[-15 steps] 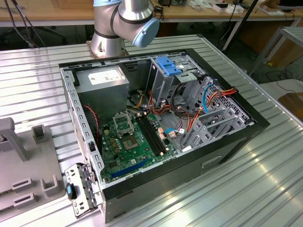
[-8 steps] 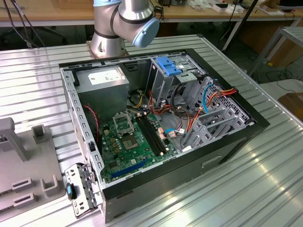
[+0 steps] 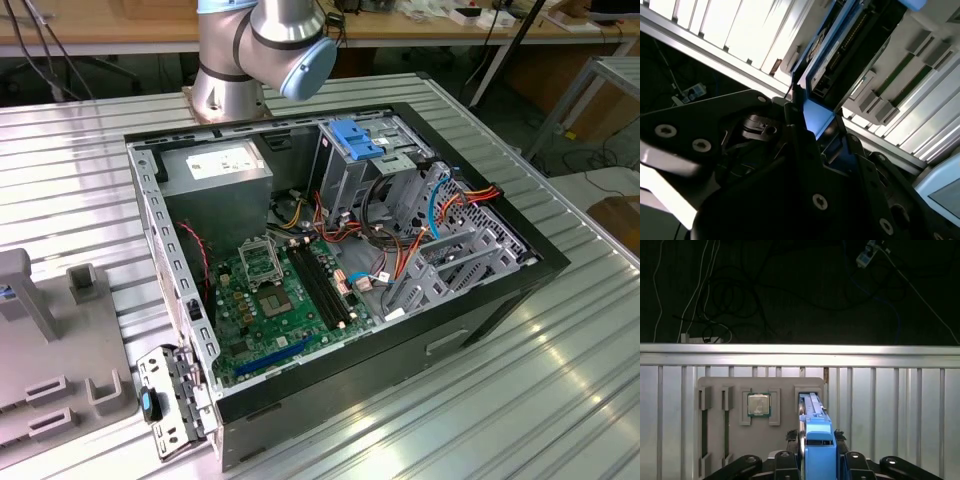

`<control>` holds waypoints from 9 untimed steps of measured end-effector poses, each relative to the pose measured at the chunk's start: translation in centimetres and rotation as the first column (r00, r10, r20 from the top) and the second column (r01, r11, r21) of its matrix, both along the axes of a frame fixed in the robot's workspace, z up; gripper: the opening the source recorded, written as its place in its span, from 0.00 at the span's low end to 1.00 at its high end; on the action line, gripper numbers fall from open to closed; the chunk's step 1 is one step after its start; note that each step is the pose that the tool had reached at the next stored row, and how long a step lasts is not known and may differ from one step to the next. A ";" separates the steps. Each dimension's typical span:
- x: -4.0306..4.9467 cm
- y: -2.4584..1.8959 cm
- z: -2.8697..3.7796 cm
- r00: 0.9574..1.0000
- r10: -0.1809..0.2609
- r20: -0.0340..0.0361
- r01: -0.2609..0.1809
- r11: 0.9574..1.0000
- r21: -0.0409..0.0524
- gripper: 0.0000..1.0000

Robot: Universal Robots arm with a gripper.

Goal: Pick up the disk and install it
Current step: 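Pick up the disk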

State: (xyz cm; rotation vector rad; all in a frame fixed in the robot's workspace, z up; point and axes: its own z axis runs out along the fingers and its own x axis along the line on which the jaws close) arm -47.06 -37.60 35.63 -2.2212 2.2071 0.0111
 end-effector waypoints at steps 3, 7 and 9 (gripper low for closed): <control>0.00 0.00 0.67 1.000 0.000 0.000 0.000 1.000 0.000 0.37; 0.00 0.00 1.58 1.000 0.000 0.000 0.000 1.000 0.000 0.37; 0.00 0.00 2.37 1.000 0.000 0.000 0.000 1.000 0.000 0.37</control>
